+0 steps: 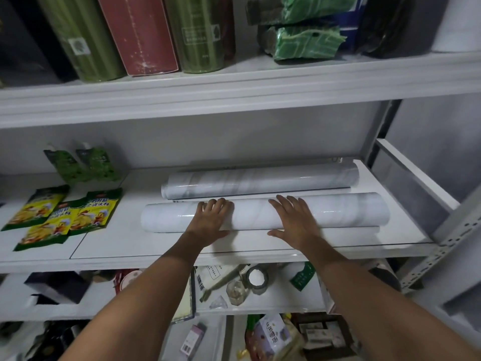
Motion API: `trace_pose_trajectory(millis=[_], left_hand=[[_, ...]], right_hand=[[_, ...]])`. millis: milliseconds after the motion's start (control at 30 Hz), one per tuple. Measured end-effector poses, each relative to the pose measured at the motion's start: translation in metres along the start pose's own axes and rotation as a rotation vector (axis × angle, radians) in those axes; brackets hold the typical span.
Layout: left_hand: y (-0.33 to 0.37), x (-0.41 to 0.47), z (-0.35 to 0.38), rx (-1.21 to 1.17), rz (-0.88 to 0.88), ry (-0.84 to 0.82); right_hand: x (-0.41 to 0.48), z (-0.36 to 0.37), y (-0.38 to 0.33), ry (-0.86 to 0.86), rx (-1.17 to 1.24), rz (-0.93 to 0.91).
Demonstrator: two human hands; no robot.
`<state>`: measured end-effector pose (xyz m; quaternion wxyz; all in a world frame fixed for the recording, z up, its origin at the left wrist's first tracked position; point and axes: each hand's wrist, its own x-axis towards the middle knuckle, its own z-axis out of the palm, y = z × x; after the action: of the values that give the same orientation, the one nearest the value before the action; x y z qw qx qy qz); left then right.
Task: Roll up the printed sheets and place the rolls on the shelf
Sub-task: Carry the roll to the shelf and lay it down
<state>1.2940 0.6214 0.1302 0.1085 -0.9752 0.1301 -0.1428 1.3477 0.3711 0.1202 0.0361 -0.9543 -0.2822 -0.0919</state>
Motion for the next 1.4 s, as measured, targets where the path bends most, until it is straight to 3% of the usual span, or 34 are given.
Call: trace_pose_trajectory(millis=[833, 1133, 1400], left_hand=[[0.013, -0.014, -0.018, -0.051, -0.061, -0.119], [0.020, -0.021, -0.024, -0.169, -0.052, -0.131], [0.032, -0.029, -0.038, -0.138, -0.097, -0.175]], right_hand=[[-0.021, -0.012, -0.005, 0.044, -0.016, -0.002], [-0.032, -0.016, -0.010, -0.014, 0.012, 0.005], [-0.042, -0.026, -0.017, -0.022, 0.042, 0.030]])
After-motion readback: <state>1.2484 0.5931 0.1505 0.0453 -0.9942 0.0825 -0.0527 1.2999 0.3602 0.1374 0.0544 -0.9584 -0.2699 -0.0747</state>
